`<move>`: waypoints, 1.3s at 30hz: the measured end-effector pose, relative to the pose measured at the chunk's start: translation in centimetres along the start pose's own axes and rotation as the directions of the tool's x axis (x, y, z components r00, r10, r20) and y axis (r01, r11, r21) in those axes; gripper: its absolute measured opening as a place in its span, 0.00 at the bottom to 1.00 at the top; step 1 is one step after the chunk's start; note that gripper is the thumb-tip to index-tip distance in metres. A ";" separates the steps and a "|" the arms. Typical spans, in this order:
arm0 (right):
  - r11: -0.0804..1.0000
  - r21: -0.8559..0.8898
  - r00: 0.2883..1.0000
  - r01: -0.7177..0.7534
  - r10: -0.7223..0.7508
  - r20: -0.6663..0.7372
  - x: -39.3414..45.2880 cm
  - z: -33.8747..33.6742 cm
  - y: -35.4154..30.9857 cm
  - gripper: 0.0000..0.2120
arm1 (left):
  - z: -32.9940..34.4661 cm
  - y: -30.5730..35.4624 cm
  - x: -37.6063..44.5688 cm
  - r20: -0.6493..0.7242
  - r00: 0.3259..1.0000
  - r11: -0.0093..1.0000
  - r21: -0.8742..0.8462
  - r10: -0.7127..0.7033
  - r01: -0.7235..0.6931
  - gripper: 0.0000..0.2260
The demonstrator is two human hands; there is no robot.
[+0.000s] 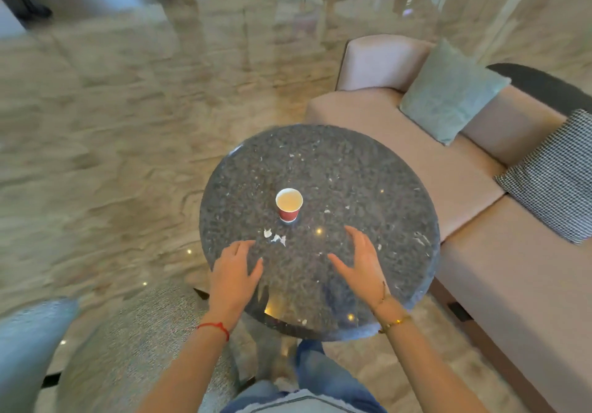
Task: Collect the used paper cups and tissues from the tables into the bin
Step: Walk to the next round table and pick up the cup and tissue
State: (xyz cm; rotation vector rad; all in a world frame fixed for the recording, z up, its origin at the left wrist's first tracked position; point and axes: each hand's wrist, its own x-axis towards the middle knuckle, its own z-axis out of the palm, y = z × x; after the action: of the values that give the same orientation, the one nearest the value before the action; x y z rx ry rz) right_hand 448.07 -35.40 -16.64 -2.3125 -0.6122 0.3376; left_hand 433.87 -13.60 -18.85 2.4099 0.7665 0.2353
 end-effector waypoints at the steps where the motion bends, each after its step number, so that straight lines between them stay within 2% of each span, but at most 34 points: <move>1: 1.000 0.012 1.000 0.013 -0.013 0.023 1.9 0.0 0.2 0.33 | 0.7 0.3 0.9 0.008 1.000 1.000 0.000 -0.022 0.022 0.18; 8: 0.998 0.050 0.974 0.045 -0.055 0.222 13.1 2.9 1.4 0.41 | 5.1 0.9 6.5 0.001 0.987 0.987 -0.023 -0.160 0.160 0.16; 11: 0.997 0.065 0.959 0.035 -0.052 0.278 15.7 4.7 1.6 0.42 | 6.6 0.6 8.1 0.038 0.979 0.979 -0.012 -0.201 0.202 0.16; 21: 0.990 0.139 0.946 0.029 -0.072 0.316 19.2 8.8 1.9 0.50 | 9.6 -1.2 10.5 0.104 0.964 0.970 0.026 -0.245 0.243 0.21; 28: 0.984 0.175 0.949 0.026 -0.079 0.305 19.3 10.3 1.8 0.46 | 10.8 -1.4 11.2 0.048 0.967 0.965 0.096 -0.251 0.246 0.20; 32: 0.981 0.188 0.964 0.057 -0.104 0.247 19.1 10.5 1.6 0.37 | 11.2 -1.0 11.7 0.035 0.971 0.968 0.098 -0.235 0.230 0.19; 35: 0.983 0.144 0.970 0.111 -0.139 0.198 19.1 10.4 1.2 0.33 | 11.4 -0.9 12.0 0.063 0.974 0.974 0.073 -0.219 0.215 0.16; 39: 0.983 0.154 0.976 0.104 -0.130 0.175 19.0 10.2 1.2 0.32 | 11.4 -0.8 12.1 0.088 0.980 0.984 0.016 -0.177 0.177 0.09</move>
State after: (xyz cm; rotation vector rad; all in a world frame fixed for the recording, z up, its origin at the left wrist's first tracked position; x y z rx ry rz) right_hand 460.58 -20.49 -25.95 -2.1117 -0.7860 0.5262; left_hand 447.20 -11.66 -28.66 2.3252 0.9358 0.0537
